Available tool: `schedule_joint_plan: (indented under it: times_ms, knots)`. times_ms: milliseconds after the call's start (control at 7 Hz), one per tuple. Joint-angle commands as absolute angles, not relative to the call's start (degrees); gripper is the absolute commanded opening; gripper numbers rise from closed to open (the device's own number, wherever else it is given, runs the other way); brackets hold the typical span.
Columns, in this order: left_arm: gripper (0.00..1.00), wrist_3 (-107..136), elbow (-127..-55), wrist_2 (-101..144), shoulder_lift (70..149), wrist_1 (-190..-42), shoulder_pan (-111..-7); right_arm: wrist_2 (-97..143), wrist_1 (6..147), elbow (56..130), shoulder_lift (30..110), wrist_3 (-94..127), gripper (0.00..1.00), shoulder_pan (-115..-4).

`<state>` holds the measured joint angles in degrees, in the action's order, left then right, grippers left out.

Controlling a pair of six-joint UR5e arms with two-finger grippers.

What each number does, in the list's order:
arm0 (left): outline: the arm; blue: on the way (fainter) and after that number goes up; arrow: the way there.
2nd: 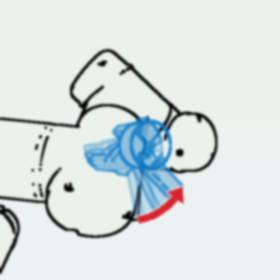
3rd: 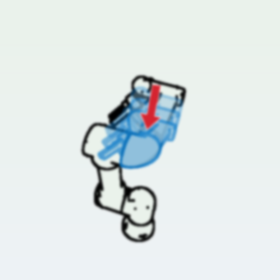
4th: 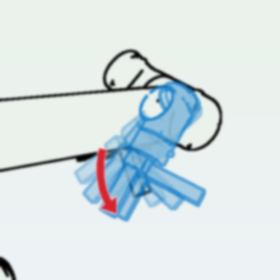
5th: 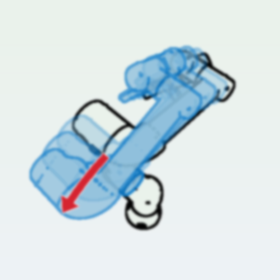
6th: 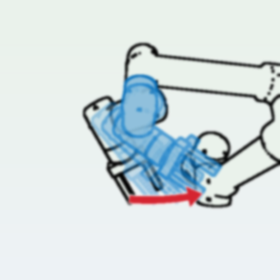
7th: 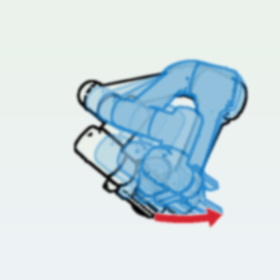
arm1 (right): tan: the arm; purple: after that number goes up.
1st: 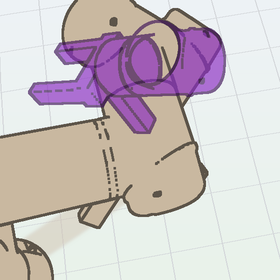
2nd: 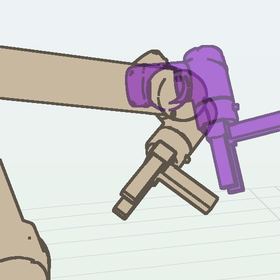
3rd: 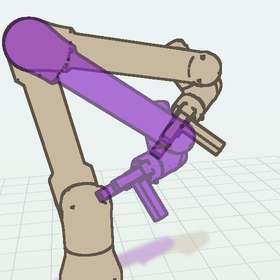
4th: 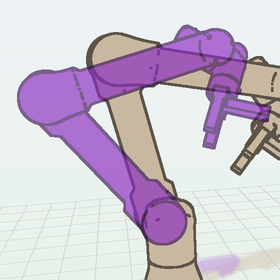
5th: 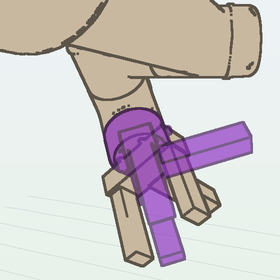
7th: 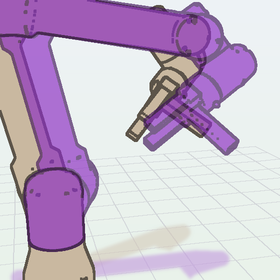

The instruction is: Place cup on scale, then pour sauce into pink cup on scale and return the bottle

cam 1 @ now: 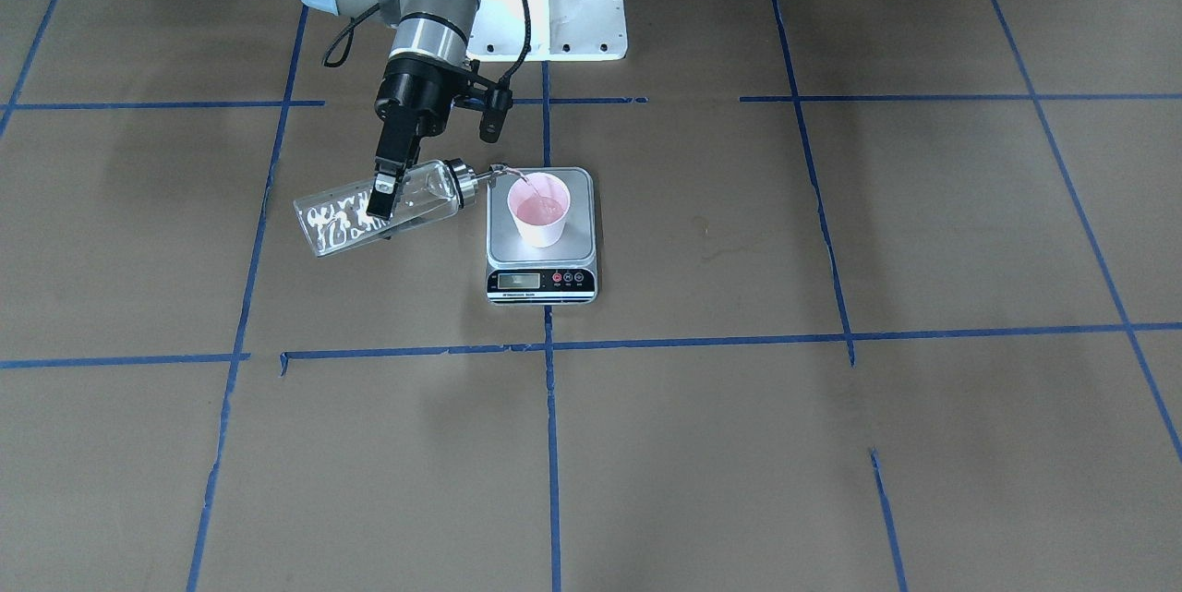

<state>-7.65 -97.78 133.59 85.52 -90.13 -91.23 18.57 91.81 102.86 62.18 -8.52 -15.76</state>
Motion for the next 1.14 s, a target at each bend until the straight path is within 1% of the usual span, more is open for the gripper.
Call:
schedule_joint_plan:
  times_ms: [0,429,714,1000]
  knots:
    - [1.0,-7.6,-97.7,133.6,85.5,-90.2,-91.2,21.2,85.4,103.0,62.9,1.8,0.0,-15.7]
    - [1.0,-7.6,-97.6,133.6,85.8,-90.2,-91.2,32.7,75.6,103.6,64.5,22.7,0.0,-16.2]
    - [1.0,-7.6,-97.6,133.6,85.9,-90.2,-91.2,39.0,74.1,107.5,65.6,31.6,0.0,-16.3]
    - [1.0,-7.6,-97.7,133.6,86.0,-90.1,-91.2,49.3,72.9,109.8,66.2,49.7,0.0,-18.6]
